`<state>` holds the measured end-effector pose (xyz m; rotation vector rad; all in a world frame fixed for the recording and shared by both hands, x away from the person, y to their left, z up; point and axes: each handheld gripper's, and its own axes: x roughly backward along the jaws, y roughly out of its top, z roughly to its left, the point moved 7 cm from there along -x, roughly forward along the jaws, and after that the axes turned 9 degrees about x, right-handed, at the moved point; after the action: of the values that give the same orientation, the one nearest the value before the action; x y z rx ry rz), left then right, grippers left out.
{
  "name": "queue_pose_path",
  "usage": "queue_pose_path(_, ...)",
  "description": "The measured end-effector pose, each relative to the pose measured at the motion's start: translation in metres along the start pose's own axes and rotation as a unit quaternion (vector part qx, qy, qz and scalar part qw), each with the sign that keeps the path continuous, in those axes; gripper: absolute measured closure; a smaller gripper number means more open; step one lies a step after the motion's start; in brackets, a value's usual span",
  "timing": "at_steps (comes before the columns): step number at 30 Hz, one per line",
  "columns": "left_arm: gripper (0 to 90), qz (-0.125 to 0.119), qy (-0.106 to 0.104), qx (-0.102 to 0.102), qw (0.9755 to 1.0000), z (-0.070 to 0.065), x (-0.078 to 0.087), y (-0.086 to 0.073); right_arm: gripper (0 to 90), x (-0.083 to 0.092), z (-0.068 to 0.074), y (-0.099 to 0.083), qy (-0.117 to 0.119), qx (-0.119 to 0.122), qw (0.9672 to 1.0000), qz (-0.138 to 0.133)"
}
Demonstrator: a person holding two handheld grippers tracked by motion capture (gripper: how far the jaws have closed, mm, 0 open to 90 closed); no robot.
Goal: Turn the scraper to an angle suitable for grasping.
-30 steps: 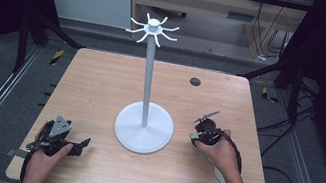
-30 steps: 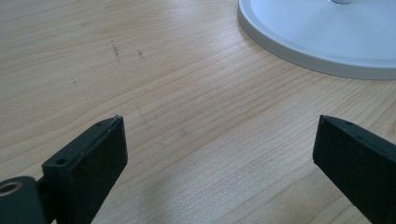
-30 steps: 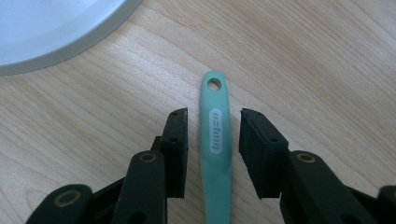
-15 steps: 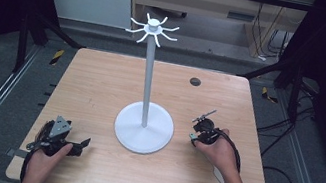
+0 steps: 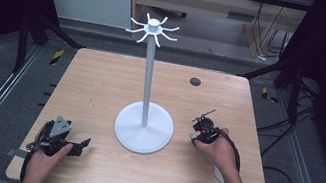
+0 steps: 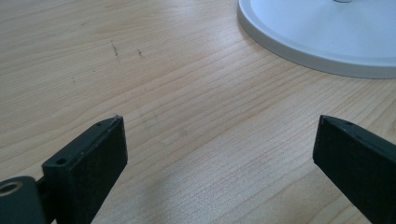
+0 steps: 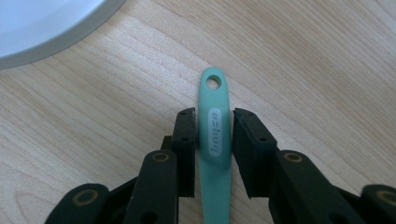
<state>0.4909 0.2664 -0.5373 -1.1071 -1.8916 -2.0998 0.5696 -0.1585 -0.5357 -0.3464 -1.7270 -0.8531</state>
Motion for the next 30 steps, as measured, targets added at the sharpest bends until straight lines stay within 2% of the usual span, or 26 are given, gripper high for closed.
queue_pose_path(8,2.5,-0.001,-0.001,0.001,1.0,-0.0012,-0.0007,0.0001,70.8,0.0004,0.0,0.0014,0.003,0.003,1.0,0.007)
queue_pose_path(24,2.6,0.0,-0.001,0.0,1.0,-0.0009,-0.0009,0.0003,72.3,-0.002,-0.0002,0.0074,0.009,0.009,0.9991,0.04)
queue_pose_path(25,2.5,0.0,-0.001,-0.001,1.0,-0.001,-0.001,0.0003,72.3,-0.0027,-0.0019,0.0077,0.007,0.021,0.999,0.04)
queue_pose_path(30,2.5,0.001,-0.003,-0.001,1.0,-0.0011,-0.0013,0.0003,73.1,-0.0025,-0.0008,0.0091,0.01,0.012,0.9986,0.05)
